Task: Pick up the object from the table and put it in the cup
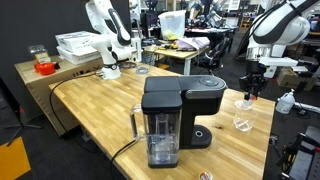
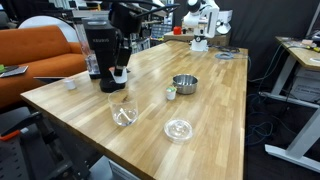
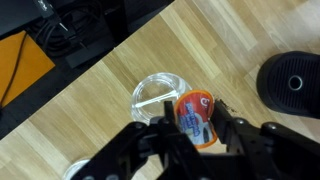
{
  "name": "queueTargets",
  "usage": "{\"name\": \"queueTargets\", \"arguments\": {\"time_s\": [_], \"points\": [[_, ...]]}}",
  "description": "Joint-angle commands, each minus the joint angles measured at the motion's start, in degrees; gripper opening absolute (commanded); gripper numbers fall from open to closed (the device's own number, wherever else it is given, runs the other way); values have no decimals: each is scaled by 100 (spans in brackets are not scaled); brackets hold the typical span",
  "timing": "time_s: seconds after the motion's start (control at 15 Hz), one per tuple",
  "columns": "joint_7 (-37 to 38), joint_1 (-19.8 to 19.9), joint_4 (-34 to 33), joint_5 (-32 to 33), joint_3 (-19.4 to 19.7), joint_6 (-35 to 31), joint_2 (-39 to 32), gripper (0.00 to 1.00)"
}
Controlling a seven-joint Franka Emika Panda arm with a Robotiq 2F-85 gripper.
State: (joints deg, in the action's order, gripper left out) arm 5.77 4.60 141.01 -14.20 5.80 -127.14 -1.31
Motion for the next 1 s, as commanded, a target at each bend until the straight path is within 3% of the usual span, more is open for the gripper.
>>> {"name": "queueTargets", "arguments": {"time_s": [0.0,0.93], "points": [[134,69,150,-47,29,-335,-5,19],[-17,117,-109,-543,33,-757,-680,23]]}}
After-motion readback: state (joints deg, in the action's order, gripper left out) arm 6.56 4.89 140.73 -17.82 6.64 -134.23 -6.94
